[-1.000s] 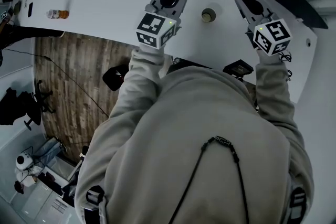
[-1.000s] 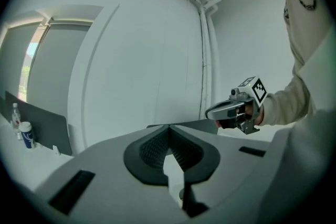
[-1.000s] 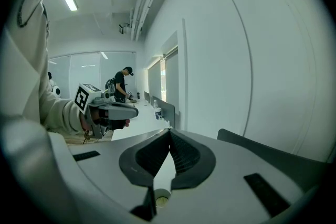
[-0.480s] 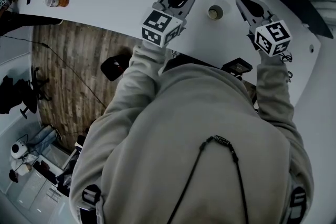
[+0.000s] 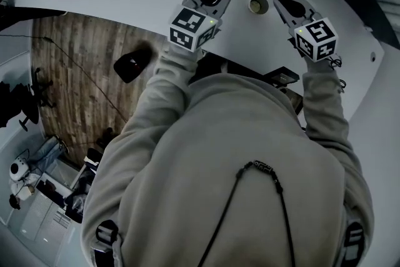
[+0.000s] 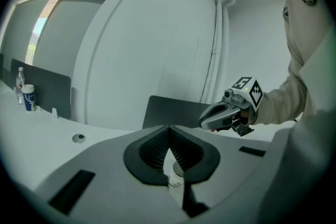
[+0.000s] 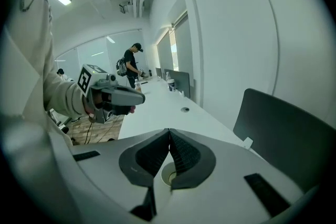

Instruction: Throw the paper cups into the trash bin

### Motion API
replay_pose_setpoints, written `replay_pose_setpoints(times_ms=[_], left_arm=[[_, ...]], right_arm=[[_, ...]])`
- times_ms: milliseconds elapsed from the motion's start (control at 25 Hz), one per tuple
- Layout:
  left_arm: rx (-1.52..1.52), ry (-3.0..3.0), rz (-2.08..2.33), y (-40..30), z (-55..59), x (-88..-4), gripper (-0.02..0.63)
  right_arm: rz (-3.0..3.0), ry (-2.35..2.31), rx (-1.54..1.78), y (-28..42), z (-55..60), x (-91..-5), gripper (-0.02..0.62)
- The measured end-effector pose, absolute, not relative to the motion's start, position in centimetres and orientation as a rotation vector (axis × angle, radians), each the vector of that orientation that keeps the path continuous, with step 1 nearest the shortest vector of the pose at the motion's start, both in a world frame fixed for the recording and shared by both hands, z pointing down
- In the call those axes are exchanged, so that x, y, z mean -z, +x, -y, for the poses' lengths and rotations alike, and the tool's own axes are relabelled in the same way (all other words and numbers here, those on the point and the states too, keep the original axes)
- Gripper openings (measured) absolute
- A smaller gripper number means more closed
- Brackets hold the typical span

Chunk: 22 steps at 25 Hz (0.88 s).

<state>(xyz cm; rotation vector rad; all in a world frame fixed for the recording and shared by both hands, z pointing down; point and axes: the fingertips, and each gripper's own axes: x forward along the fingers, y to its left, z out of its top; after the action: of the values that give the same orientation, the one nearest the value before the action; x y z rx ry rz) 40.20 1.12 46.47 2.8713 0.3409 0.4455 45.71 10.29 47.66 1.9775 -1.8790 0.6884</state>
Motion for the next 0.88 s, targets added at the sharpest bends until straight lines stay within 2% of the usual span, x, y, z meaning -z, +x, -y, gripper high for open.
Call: replay_pose_setpoints(times_ms=[280,360,440,880], left_arm=[[-0.513,2.809,-0.288,39.0,-1.5,-49.9,0.002],[-0.524,2.783,-0.263,38.5,-1.2,-50.8,0.002],[-0.545,2.768,-0.259,37.8,-1.1,-51.9,0.002],[-0.589,2.683,-0.168,34.9,0.9,-55.9,0.002]], right_arm=[[1.797,1.867,-0.825,45.1,-11.5,-53.5,0.033],[1.783,1.791,-0.85,44.4,-11.5,-55.4,0.126],[1.789,1.72,-0.883,43.4,-11.1,-57.1,0.164],[1.744,1.534,-0.917,40.8,-10.1,-61.9,0.17]])
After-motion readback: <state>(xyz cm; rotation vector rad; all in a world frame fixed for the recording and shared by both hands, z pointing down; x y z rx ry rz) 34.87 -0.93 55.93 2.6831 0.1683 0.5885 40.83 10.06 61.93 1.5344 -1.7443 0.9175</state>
